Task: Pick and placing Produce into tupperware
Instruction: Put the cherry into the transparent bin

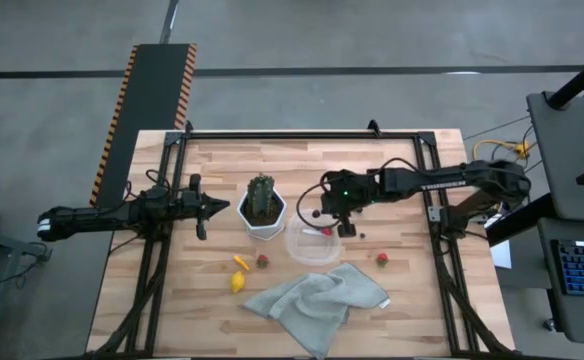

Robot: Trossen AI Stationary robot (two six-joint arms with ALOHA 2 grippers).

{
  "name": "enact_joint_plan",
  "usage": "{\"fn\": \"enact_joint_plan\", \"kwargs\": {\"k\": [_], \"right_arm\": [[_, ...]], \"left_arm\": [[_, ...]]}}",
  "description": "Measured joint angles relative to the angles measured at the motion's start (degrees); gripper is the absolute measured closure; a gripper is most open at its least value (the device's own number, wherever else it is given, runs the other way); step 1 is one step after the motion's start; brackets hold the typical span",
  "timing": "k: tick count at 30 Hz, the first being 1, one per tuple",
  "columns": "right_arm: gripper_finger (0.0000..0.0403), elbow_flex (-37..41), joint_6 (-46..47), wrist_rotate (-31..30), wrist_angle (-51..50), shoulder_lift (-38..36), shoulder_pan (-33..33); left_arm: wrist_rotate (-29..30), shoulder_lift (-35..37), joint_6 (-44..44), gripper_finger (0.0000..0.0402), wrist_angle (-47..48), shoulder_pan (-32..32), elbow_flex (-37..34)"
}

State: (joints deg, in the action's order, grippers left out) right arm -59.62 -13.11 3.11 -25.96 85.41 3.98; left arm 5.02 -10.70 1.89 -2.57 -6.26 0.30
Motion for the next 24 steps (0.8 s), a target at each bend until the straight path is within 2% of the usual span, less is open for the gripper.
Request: {"fn": "enact_joint_plan", "kwargs": {"k": [14, 24], "right_arm": [[0.0394, 4.11, 3.05, 0.38, 7.72, 5.94, 0.01], [0.0394, 4.31, 3.05, 0.42, 8.02, 11.91, 0.01]], "left_arm": [[0.00, 0.28, 0.00, 0.0402, 0.02, 0.02, 0.00], [-0.01, 0.30, 0.00, 0.0402, 0.00, 0.02, 0.00]]}}
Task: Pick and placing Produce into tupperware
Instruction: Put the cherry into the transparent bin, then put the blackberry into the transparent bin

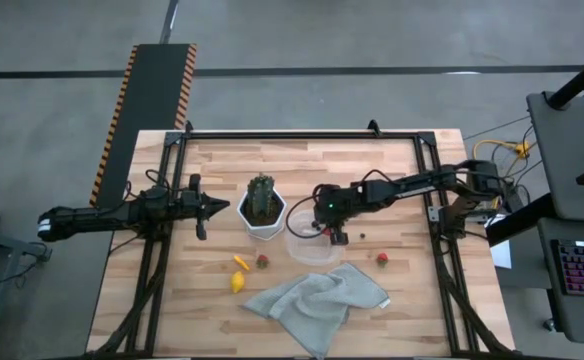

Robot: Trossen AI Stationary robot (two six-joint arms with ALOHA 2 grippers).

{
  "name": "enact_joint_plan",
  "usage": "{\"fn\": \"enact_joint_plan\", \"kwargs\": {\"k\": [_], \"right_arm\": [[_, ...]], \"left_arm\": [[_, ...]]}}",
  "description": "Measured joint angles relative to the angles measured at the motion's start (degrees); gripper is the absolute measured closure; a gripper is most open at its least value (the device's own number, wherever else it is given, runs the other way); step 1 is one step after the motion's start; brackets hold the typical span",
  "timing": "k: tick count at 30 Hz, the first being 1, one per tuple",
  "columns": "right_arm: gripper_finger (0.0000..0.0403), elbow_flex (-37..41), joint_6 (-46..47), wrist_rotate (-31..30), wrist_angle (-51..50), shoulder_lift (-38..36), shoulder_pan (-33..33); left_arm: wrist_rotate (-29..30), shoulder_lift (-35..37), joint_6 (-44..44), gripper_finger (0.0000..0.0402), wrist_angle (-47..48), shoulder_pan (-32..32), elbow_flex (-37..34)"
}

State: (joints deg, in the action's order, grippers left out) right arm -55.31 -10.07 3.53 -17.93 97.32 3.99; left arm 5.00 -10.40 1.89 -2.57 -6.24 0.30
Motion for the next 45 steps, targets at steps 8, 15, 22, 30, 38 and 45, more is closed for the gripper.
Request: {"fn": "enact_joint_plan", "kwargs": {"k": [8, 15, 22, 30, 38, 45], "right_arm": [[0.0394, 0.04, 0.67, -0.13, 0.14, 1.03, 0.02], [0.0394, 0.04, -0.08, 0.01, 0.12, 0.93, 0.04], [0.0380, 0.04, -0.46, 0.04, 0.16, 0.87, 0.04], [0.0332, 0.04, -0.44, -0.13, 0.21, 0.74, 0.04], [0.0300, -1.08, -1.37, -0.60, -0.46, -1.07, 0.04], [0.0286, -1.64, -2.38, -1.59, -4.59, -8.38, 0.36]], "left_arm": [[-0.01, -0.02, 0.00, 0.0402, 0.00, -0.01, 0.00], [-0.01, -0.04, 0.00, 0.0402, -0.01, -0.01, 0.00], [-0.01, -0.10, 0.00, 0.0402, 0.02, 0.00, 0.00], [-0.01, -0.12, 0.00, 0.0402, 0.03, 0.00, 0.00], [-0.01, -0.06, 0.00, 0.0402, 0.04, 0.00, 0.00], [-0.01, -0.01, 0.00, 0.0402, 0.02, -0.02, 0.00]]}}
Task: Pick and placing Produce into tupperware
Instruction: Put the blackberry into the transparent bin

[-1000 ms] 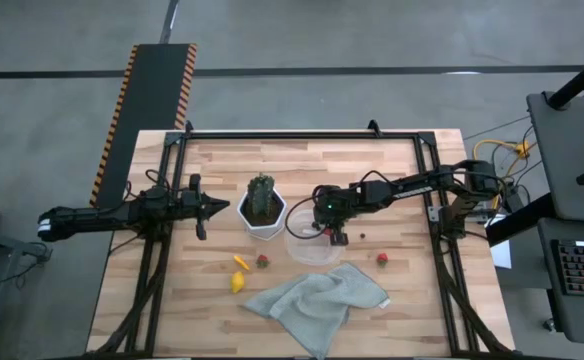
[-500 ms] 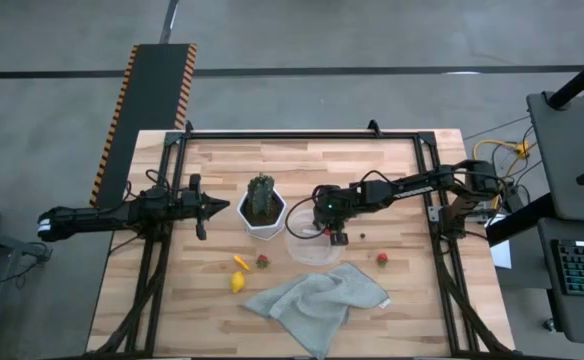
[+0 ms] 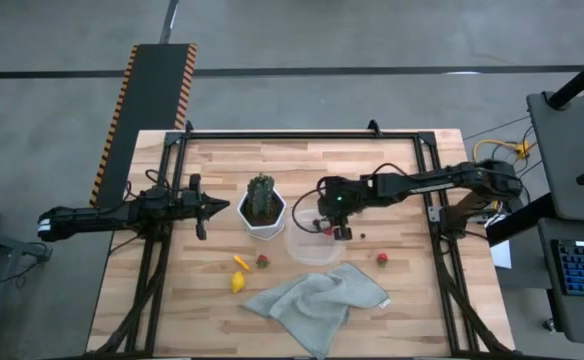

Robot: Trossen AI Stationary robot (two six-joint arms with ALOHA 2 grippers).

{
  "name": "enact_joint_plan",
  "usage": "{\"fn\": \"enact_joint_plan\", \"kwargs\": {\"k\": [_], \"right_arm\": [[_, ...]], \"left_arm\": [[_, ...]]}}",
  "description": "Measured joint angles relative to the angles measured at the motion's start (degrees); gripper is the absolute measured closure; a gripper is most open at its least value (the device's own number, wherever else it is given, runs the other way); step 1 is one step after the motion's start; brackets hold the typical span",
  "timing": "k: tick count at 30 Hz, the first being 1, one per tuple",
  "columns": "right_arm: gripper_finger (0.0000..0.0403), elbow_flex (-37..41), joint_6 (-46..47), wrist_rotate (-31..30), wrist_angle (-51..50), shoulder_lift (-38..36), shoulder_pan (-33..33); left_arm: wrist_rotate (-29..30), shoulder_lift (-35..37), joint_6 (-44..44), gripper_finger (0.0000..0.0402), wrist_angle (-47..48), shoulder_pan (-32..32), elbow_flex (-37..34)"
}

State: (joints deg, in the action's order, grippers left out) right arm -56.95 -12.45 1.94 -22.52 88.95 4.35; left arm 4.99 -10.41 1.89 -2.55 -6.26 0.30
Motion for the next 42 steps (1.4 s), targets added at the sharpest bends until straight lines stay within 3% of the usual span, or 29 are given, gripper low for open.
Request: {"fn": "enact_joint_plan", "kwargs": {"k": [6, 19, 27, 31, 42], "right_arm": [[0.0278, 0.78, 1.05, -5.53, -8.48, -7.27, 2.28], [0.0241, 13.62, 11.09, -5.65, -9.73, -20.07, 5.81], [0.0204, 19.26, 17.21, -9.31, -8.25, -20.54, 5.81], [0.0202, 20.92, 20.17, -12.50, -7.66, -20.66, 5.83], [0.0202, 25.36, 23.06, -12.08, 0.02, -19.78, 5.81]], "left_arm": [[0.00, -0.03, 0.00, 0.0402, -0.04, 0.00, 0.00], [0.00, 0.00, 0.01, 0.0402, 0.00, 0.02, 0.00], [0.00, 0.00, 0.02, 0.0402, -0.02, 0.02, 0.00], [0.02, 0.03, 0.02, 0.0402, -0.05, 0.01, 0.00], [0.02, -0.02, 0.02, 0.0402, -0.05, 0.01, 0.00]]}}
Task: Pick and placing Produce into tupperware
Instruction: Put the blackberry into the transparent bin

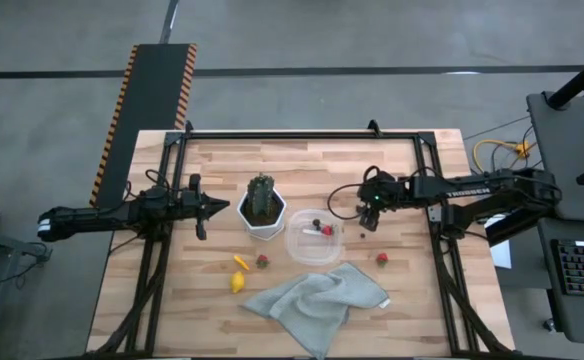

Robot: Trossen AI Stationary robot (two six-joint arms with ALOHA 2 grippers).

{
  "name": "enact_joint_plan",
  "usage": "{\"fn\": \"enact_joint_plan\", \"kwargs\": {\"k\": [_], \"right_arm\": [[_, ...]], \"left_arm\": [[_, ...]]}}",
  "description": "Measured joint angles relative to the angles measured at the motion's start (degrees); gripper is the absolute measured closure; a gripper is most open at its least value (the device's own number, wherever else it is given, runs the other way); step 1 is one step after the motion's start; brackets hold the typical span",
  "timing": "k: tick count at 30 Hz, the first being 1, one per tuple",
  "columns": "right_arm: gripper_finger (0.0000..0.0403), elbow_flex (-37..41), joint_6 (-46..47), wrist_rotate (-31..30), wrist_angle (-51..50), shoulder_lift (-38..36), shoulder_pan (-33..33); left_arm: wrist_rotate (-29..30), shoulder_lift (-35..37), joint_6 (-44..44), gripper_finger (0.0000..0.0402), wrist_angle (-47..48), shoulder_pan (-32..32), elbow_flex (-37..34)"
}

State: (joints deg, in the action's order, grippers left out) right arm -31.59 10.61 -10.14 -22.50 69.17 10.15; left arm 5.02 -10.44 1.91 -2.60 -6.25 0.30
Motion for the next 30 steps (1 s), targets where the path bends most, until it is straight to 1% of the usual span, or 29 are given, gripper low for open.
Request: {"fn": "enact_joint_plan", "kwargs": {"k": [4, 9, 30], "right_arm": [[0.0202, 1.78, 1.36, 0.25, 2.78, 0.31, 0.00], [0.0202, 3.81, 1.62, 2.62, 6.82, 0.31, -0.02], [0.0202, 6.84, 2.15, 2.12, 10.03, 0.31, 0.00]], "left_arm": [[0.00, 0.02, 0.00, 0.0402, -0.01, -0.01, 0.00], [0.01, 0.06, 0.00, 0.0402, -0.08, -0.01, 0.00], [0.02, 0.07, 0.00, 0.0402, -0.01, -0.01, 0.00]]}}
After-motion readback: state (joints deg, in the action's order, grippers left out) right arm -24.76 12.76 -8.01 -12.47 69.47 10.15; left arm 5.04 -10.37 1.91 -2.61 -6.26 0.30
